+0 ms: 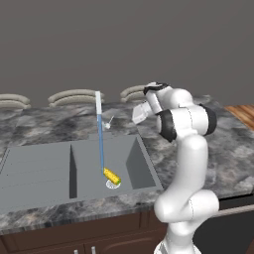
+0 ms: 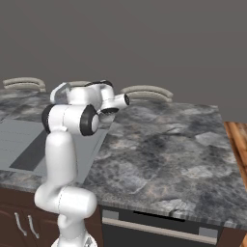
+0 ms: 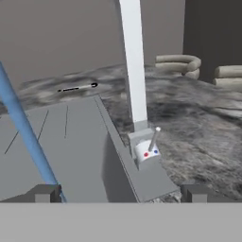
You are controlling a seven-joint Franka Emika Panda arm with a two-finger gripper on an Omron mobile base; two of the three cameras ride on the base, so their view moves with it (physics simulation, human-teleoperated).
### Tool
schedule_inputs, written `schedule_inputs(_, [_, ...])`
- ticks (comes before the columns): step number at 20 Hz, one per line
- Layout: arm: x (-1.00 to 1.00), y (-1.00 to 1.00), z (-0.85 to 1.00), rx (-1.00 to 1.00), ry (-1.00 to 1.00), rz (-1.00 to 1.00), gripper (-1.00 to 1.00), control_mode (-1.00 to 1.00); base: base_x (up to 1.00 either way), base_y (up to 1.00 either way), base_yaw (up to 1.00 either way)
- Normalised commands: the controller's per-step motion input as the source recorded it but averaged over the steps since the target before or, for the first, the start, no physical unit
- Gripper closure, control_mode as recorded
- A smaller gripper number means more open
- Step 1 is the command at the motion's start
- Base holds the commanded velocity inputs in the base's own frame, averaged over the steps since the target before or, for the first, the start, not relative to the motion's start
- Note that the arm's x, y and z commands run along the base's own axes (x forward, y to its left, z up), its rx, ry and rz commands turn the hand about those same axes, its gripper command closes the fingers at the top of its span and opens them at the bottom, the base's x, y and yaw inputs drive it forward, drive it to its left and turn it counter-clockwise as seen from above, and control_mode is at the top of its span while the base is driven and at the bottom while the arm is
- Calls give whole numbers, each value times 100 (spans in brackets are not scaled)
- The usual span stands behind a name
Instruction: Turn on the sink faucet. Then move the corn from the counter to the sink. Turn off the sink. Move the vegetable from the sink to the pot next to the stove. Finally move the pot to the rear center burner.
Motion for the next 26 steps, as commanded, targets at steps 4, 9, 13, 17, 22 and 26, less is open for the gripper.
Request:
schedule_inputs(4, [64, 2, -9, 4, 0, 0, -100, -100, 0, 0, 0])
schedule_inputs(9, [59, 2, -17, 3, 0, 1, -100, -100, 0, 0, 0])
schedule_inputs(13, [41, 6, -24, 2, 0, 3, -100, -100, 0, 0, 0])
schedule_inputs(17, [4, 18, -4, 1, 0, 2, -100, -100, 0, 0, 0])
schedule_inputs(22, [-2, 27, 0, 0, -5, 2, -100, -100, 0, 0, 0])
schedule_inputs(26, [-24, 36, 0, 0, -10, 2, -100, -100, 0, 0, 0])
